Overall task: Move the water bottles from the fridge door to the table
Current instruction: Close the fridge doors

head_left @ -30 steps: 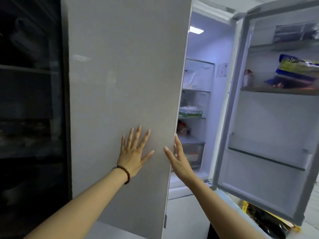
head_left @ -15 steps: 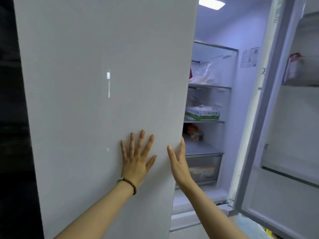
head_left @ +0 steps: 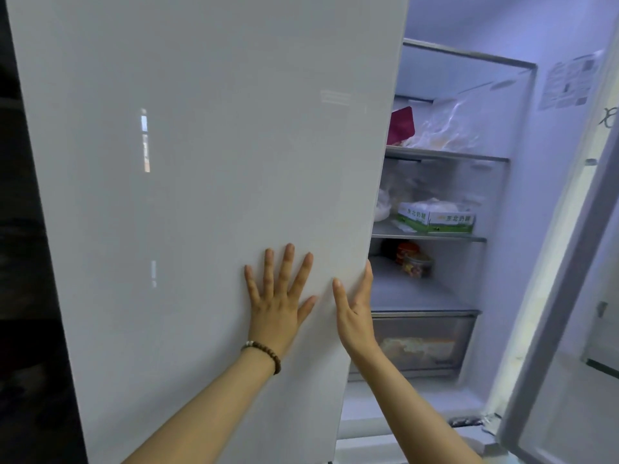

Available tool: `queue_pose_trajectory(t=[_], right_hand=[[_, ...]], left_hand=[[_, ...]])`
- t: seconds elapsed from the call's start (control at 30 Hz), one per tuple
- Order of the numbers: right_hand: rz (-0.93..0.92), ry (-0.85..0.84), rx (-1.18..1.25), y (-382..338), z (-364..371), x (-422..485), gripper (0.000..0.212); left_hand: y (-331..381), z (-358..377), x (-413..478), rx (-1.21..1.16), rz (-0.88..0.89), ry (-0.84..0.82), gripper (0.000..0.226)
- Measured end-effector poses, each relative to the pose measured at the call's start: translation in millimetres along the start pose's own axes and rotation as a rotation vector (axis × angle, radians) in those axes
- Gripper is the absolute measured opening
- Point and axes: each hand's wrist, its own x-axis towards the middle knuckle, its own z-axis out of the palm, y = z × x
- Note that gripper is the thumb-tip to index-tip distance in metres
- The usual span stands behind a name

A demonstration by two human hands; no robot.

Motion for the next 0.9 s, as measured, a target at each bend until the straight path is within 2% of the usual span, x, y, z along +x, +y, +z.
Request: queue_pose_trajectory(t=[0.27, 0.4, 0.57, 0.67, 0.77, 0.9], right_hand=[[0.042, -0.134, -0.021, -2.6, -18.6, -0.1, 0.063], [0.121, -0.188, -0.073, -4.5, -51.6, -17.2, 0.058], [0.091, -0.203, -0.207, -14.1, -137.1, -39.8, 0.061], [0.009, -0.225, -0.353, -22.2, -201.7, -56.2, 0.066], [-0.018, -0.291, -0.506, -32.1, -266.0, -75.9, 0.073], [-0.115, -0.365, -0.723, -61.1, -338.2, -98.5, 0.078]], left_hand=[[-0.7, -10.0, 2.6, -0.001, -0.011, -0.103, 0.067], [5.8, -33.5, 2.5, -0.05, -0.046, -0.264, 0.067], [34.5, -87.6, -3.8, -0.143, -0.092, -0.518, 0.085], [71.3, -123.9, -11.4, -0.164, -0.167, -0.637, 0.073], [124.1, -163.0, -26.0, -0.231, -0.206, -0.678, 0.066], [199.2, -215.6, -43.4, -0.263, -0.207, -0.716, 0.084]])
